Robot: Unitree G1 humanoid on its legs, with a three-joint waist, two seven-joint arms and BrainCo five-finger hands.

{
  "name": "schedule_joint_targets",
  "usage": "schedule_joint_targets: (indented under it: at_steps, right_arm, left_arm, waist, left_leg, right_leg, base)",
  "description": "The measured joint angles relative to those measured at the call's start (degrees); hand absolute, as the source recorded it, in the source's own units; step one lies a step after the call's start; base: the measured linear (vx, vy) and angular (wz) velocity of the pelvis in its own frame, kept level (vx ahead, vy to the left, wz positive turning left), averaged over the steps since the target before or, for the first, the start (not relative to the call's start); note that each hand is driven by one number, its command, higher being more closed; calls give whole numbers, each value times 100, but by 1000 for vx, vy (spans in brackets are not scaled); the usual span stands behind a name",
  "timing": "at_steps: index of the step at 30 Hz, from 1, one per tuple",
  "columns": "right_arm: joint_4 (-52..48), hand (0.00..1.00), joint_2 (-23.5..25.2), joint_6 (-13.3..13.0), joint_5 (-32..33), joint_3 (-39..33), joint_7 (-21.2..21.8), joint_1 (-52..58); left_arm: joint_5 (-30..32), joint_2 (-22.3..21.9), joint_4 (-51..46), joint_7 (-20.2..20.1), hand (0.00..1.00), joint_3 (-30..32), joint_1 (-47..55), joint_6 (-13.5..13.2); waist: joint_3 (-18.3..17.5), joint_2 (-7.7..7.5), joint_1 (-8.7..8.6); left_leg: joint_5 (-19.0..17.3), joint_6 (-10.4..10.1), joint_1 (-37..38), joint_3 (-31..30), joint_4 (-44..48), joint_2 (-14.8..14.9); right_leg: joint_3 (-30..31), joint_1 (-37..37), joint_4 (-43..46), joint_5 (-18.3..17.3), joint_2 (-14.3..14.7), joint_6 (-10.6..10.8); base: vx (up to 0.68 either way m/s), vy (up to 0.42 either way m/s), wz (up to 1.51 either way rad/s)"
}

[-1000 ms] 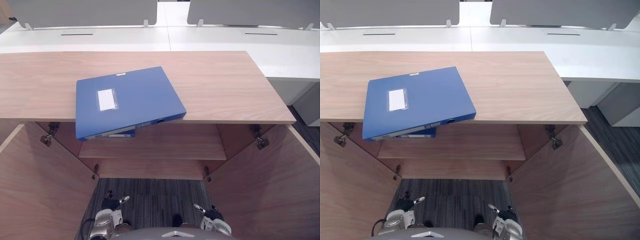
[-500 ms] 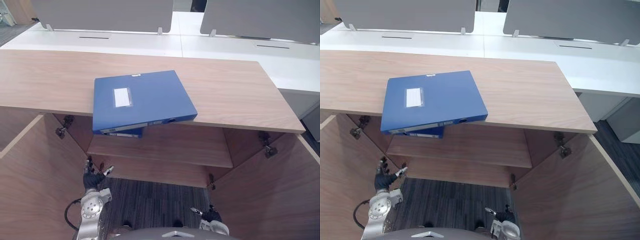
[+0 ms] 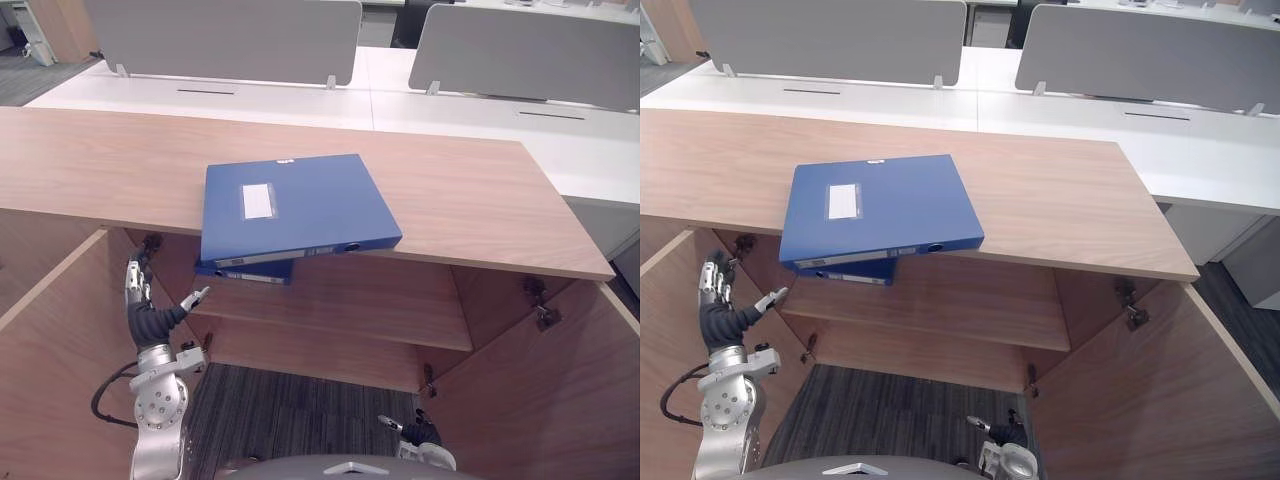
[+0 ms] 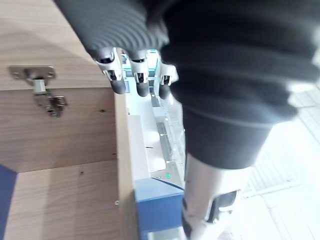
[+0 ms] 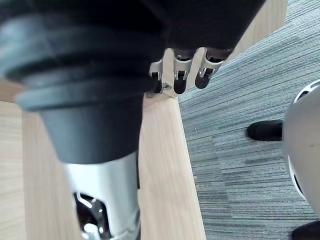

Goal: Walk over to the cabinet, pick up the folder, carry it to the office cabinet, place the folder inside the office cabinet, then close the office cabinet door

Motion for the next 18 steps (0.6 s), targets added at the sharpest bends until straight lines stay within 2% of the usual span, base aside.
schedule_joint_targets:
  at_steps: [4,5,12,17,18]
  right_arm:
    - [170,0,-79,-19,-4,-4,14,-58]
    - [262,0,-99,-21,-5,-6,28,-55]
    - [391,0,-210,-11,-10,47,85,-70]
    - [549,0,-225,-13,-9,69,84,-170]
    - [551,0,-228,-13,-10,112,84,-190]
  left_arm:
    - [446,333,-377,70,0,-10,-7,-26]
    - [702,623,-383,71,0,-34,-10,-46]
    - [1541,1142,-384,80,0,-69,-79,-61]
    - [2237,1509,-409,76,0,-645,-270,-62]
    - [2441,1572,-451,76,0,-726,-286,-62]
  waist:
    - [-65,14,-1]
    - [-79,67,-25]
    - [-103,93,-69]
    - [-105,90,-110]
    - [-107,84,-162]
  left_leg:
    - [26,36,47,-14,-28,-15]
    - [35,51,92,-27,-30,-13]
    - [28,41,97,-343,-64,-68]
    - [46,67,97,-345,-62,-88]
    - [46,68,98,-345,-60,-91]
  right_leg:
    - [47,25,5,-3,34,1]
    - [53,56,3,-5,46,-4]
    - [97,-2,12,-26,58,-80]
    - [150,-23,-15,-12,59,-105]
    - [155,-23,-22,-8,58,-109]
  base:
    - [0,0,0]
    - [0,0,0]
    - [-13,-5,-3]
    - [-17,-4,-4]
    - [0,0,0]
